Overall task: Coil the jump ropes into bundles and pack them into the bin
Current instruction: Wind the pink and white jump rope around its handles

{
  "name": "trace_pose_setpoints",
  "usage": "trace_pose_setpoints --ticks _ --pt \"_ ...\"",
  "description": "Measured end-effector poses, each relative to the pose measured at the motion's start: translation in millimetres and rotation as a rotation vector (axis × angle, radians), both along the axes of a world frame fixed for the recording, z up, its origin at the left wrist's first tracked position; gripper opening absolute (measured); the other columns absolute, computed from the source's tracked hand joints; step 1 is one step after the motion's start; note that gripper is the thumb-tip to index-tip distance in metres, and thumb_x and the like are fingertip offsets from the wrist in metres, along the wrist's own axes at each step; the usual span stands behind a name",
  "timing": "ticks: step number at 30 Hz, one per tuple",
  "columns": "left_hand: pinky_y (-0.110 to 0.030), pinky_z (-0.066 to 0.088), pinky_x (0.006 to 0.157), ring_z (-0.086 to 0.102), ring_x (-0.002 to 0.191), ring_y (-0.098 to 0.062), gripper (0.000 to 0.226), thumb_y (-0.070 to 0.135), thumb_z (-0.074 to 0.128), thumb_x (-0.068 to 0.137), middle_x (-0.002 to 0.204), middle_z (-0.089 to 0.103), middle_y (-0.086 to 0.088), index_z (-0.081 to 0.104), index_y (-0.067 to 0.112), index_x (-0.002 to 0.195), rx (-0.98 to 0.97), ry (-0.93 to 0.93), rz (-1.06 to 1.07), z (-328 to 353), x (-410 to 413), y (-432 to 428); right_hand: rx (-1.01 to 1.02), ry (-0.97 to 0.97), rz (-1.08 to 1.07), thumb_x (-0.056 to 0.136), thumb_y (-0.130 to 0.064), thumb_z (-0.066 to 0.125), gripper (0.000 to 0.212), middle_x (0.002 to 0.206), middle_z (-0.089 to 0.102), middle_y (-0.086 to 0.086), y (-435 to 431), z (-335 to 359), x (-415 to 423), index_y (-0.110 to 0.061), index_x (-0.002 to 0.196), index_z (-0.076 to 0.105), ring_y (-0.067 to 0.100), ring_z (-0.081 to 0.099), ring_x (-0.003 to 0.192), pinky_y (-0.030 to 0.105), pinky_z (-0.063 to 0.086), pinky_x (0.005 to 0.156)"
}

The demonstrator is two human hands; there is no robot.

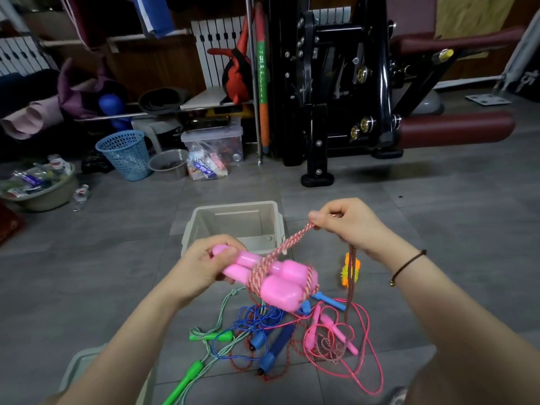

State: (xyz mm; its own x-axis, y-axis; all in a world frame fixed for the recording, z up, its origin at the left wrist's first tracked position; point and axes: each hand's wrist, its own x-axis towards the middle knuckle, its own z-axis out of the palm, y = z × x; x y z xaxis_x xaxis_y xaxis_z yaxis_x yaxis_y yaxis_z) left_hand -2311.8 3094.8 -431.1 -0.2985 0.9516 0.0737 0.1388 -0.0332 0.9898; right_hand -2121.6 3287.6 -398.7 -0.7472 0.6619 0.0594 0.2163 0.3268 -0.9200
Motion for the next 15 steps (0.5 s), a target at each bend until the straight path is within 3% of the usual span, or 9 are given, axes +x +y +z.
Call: trace_pose_setpoints --ticks 2,3,5,6,8,11,15 --pt "-0.021 0.044 0.048 0.052 0.052 -0.012 0.056 0.068 0.080 0.046 0.062 0.059 -0.004 0.069 0.018 0.068 0.030 -0.256 0.105 0.2 4.5 -3.5 -0.103 0.011 0.068 0.085 -0.031 0.064 0.028 0.043 0.040 -0.009 -6.1 -3.4 -3.6 -0.017 0.061 0.066 0.001 0.029 0.036 0.011 0.022 0.037" --pt "-0.022 0.043 0.049 0.050 0.053 -0.012 0.056 0.066 0.080 0.051 0.067 0.056 -0.006 0.066 0.017 0.073 0.049 -0.389 0.185 -0.7 5.1 -3.5 -0.140 0.016 0.100 0.085 -0.033 0.063 0.030 0.045 0.041 -0.005 -9.5 -5.3 -6.0 -0.018 0.060 0.066 0.003 0.029 0.036 0.013 0.022 0.037" --pt "-0.017 0.032 0.041 0.039 0.043 -0.006 0.039 0.051 0.060 0.085 0.064 0.044 -0.003 0.055 0.012 0.085 0.131 -0.655 0.346 1.7 3.5 -2.1 -0.215 0.029 0.144 0.088 -0.031 0.060 0.029 0.046 0.043 -0.002 -13.9 -8.4 -10.1 -0.017 0.063 0.066 0.007 0.029 0.035 0.016 0.022 0.036" --pt "-0.014 0.022 0.036 0.031 0.037 -0.003 0.035 0.043 0.044 0.097 0.055 0.039 0.001 0.049 0.012 0.081 0.174 -0.741 0.430 5.6 1.2 -0.4 -0.249 0.042 0.156 0.089 -0.028 0.059 0.027 0.046 0.045 -0.002 -14.8 -9.4 -11.5 -0.015 0.067 0.067 0.008 0.030 0.035 0.018 0.023 0.037" --pt "-0.015 0.012 0.035 0.026 0.033 -0.001 0.037 0.042 0.035 0.100 0.043 0.035 0.007 0.044 0.017 0.075 0.245 -0.791 0.609 15.5 -4.6 2.1 -0.289 0.066 0.179 0.091 -0.024 0.057 0.022 0.048 0.049 -0.002 -15.6 -10.4 -13.6 -0.013 0.075 0.067 0.008 0.031 0.035 0.020 0.026 0.038" --pt "-0.017 0.023 0.036 0.034 0.036 -0.004 0.029 0.042 0.047 0.097 0.044 0.049 0.006 0.052 0.020 0.079 0.223 -0.531 0.917 13.6 -14.6 0.4 -0.264 -0.001 0.256 0.092 -0.019 0.058 0.015 0.053 0.058 -0.003 -22.2 -12.9 -17.9 -0.012 0.085 0.069 0.008 0.037 0.035 0.020 0.034 0.038" --pt "-0.027 0.036 0.058 0.050 0.056 -0.013 0.022 0.035 0.060 0.090 0.057 0.059 0.004 0.065 0.017 0.080 0.060 0.260 1.128 1.2 -20.8 2.5 -0.288 -0.181 0.507 0.093 -0.013 0.056 0.014 0.061 0.068 -0.004 -56.6 -17.9 -26.8 -0.003 0.093 0.067 0.005 0.049 0.035 0.017 0.043 0.039"
